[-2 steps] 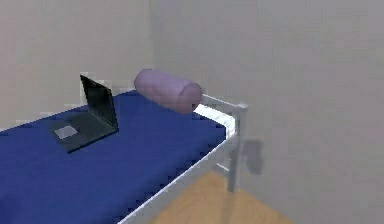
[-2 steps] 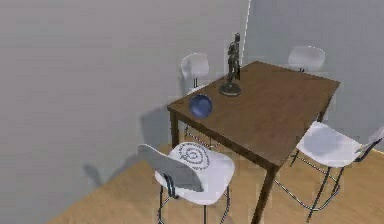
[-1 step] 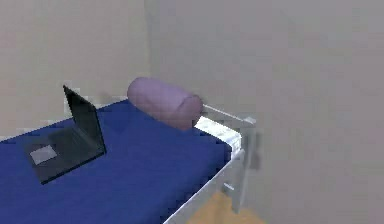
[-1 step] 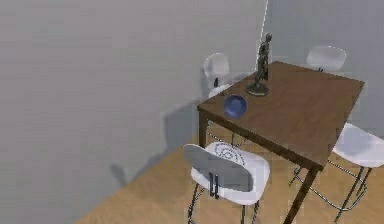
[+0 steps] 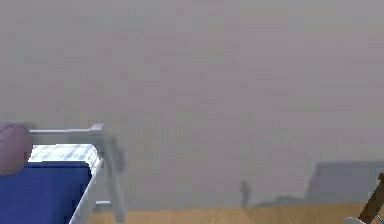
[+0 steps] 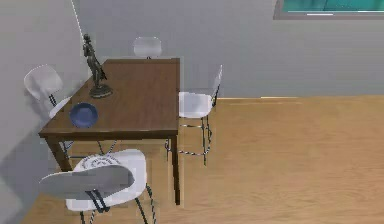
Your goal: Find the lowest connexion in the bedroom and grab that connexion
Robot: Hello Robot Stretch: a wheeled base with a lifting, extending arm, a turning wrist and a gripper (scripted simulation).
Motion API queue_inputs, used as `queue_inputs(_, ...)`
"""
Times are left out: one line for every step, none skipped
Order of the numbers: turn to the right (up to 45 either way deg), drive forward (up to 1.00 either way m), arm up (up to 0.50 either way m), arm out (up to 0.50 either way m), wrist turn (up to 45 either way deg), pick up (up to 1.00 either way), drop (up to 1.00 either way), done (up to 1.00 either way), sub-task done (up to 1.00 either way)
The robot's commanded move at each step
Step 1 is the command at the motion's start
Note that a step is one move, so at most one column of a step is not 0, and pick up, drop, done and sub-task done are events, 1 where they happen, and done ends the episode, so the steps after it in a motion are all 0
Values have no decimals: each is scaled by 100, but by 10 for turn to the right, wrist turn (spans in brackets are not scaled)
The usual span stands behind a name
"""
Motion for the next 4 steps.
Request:
queue_inputs(180, 0, 0, 0, 0, 0, 0, 0, 0)
queue_inputs(0, 80, 0, 0, 0, 0, 0, 0, 0)
queue_inputs(0, 0, 50, 0, 0, 0, 0, 0, 0)
queue_inputs(0, 0, 24, 0, 0, 0, 0, 0, 0)
